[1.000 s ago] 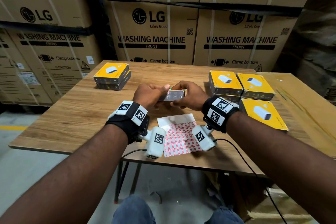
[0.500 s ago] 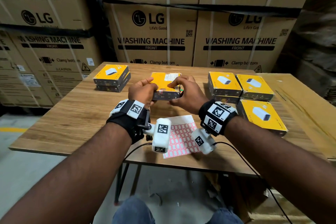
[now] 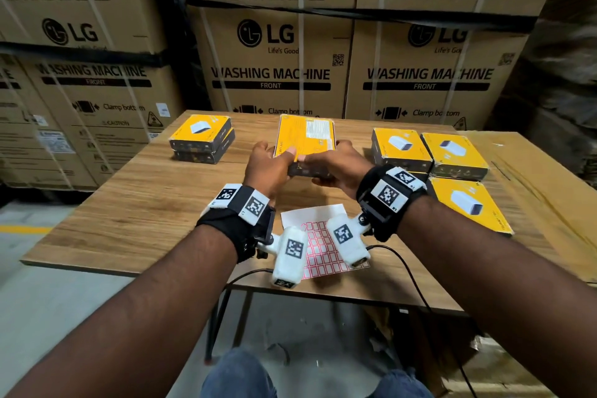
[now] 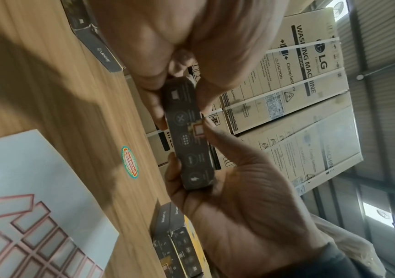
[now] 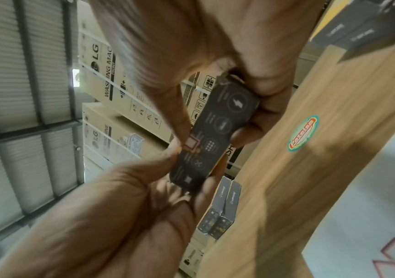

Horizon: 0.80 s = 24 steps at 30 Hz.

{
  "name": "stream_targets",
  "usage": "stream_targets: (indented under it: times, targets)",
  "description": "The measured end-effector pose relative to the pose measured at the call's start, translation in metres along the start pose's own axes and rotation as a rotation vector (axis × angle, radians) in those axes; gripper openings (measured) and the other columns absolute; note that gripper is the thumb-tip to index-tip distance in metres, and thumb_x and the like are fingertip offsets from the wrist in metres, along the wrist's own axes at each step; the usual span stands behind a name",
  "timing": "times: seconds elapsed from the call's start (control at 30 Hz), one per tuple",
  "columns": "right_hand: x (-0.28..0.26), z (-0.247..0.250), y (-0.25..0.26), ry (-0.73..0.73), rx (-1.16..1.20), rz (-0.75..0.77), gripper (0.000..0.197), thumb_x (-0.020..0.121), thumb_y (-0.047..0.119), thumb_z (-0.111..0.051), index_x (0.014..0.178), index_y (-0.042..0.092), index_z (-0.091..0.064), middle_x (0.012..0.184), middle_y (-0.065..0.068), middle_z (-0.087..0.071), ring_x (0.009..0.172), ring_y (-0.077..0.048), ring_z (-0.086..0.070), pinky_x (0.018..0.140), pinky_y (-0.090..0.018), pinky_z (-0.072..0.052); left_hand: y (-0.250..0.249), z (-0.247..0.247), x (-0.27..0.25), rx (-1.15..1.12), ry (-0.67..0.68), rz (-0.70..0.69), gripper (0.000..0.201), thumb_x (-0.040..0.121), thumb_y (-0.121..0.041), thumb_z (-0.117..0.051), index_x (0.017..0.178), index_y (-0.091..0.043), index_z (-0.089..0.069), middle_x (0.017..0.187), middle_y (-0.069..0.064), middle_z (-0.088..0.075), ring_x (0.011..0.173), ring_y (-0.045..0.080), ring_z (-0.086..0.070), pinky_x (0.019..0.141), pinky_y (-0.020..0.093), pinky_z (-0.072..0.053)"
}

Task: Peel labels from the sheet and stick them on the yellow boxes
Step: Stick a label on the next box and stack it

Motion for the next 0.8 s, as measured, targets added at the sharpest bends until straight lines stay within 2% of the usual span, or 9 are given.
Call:
stream_targets:
  times: [0.1,0.17,0.3,0.37,0.43,0.53,0.6,0.7,0.8]
  targets:
    - [0.004,0.002,0.002,-0.016,0.010,0.003,0.065,0.070,0.012,-0.081,0.126,-0.003,-0.051,0.101,-0.014,-0.069,0.081,-0.022,-0.070,0.055,-0.025,-0.053,0.001,0.000,-0.003,0.030,0.083,-0.043,0.016,0.098,-0.012,-0.055,0.113,-0.015,-0.050,0.103,0.009,-0.060,0.069,0.014,-0.059,0.049,0.018,-0.047]
    - [0.006,0.002,0.003,-0.017,0.008,0.025,0.061,0.074,0.012,-0.077,0.128,0.002,-0.050,0.107,-0.012,-0.071,0.086,-0.022,-0.071,0.054,-0.025,-0.052,0.002,0.001,-0.003,0.069,0.129,-0.077,0.010,0.099,-0.011,-0.051,0.106,-0.017,-0.053,0.100,0.012,-0.061,0.062,0.012,-0.055,0.045,0.016,-0.043]
    - [0.004,0.001,0.001,0.019,0.005,0.039,0.063,0.084,0.032,-0.071,0.134,0.012,-0.039,0.115,-0.006,-0.066,0.097,-0.022,-0.071,0.062,-0.030,-0.054,0.001,0.001,-0.001,0.122,0.181,-0.109,0.029,0.102,-0.011,-0.044,0.130,-0.010,-0.051,0.114,0.015,-0.063,0.075,0.017,-0.058,0.049,0.018,-0.046]
    - [-0.001,0.000,0.000,0.053,-0.047,0.052,0.089,0.065,0.045,-0.084,0.135,0.013,-0.040,0.117,-0.005,-0.069,0.098,-0.019,-0.071,0.062,-0.029,-0.054,0.000,0.001,-0.001,0.109,0.187,-0.084,0.031,0.103,-0.010,-0.041,0.133,-0.013,-0.047,0.122,0.013,-0.061,0.090,0.022,-0.062,0.056,0.022,-0.050]
    - [0.001,0.001,-0.002,0.054,-0.099,0.086,0.099,0.053,0.041,-0.089,0.134,0.011,-0.041,0.118,-0.007,-0.068,0.100,-0.021,-0.070,0.061,-0.026,-0.053,-0.001,0.000,-0.001,0.091,0.192,-0.049,0.035,0.103,-0.010,-0.040,0.138,-0.016,-0.041,0.126,0.010,-0.059,0.099,0.024,-0.062,0.059,0.024,-0.051]
    - [0.002,0.003,0.000,0.044,-0.084,0.086,0.077,0.072,0.024,-0.082,0.133,0.011,-0.037,0.120,-0.009,-0.065,0.101,-0.022,-0.068,0.061,-0.026,-0.053,0.002,-0.001,-0.003,0.079,0.190,-0.022,0.042,0.103,-0.012,-0.043,0.143,-0.018,-0.032,0.130,0.006,-0.055,0.102,0.022,-0.062,0.065,0.028,-0.053]
    - [0.001,0.005,0.001,0.025,-0.066,0.074,0.057,0.088,0.018,-0.068,0.133,0.011,-0.033,0.120,-0.008,-0.062,0.099,-0.021,-0.066,0.062,-0.028,-0.053,0.003,-0.001,-0.004,0.070,0.185,-0.015,0.046,0.101,-0.016,-0.047,0.144,-0.019,-0.029,0.132,0.006,-0.055,0.105,0.021,-0.061,0.072,0.032,-0.055]
    - [-0.004,0.006,0.003,-0.004,-0.006,0.058,0.039,0.100,0.025,-0.051,0.133,0.012,-0.033,0.123,-0.008,-0.056,0.095,-0.021,-0.064,0.065,-0.030,-0.054,0.002,0.000,-0.005,0.093,0.188,-0.040,0.057,0.097,-0.023,-0.057,0.144,-0.020,-0.025,0.130,0.005,-0.054,0.107,0.019,-0.059,0.084,0.039,-0.057]
    - [-0.009,0.004,0.006,0.006,0.056,0.057,0.042,0.101,0.038,-0.047,0.134,0.017,-0.033,0.119,-0.001,-0.059,0.098,-0.023,-0.064,0.069,-0.033,-0.051,0.002,0.000,-0.005,0.172,0.171,-0.126,0.072,0.089,-0.021,-0.069,0.144,-0.017,-0.022,0.129,0.003,-0.052,0.112,0.019,-0.058,0.087,0.038,-0.056]
Point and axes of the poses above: each hand's wrist, its own x-axis towards the middle knuckle, its own z-axis out of the back of the hand, y = z × x, the point moved 2 cm from there along x, towards the middle knuckle
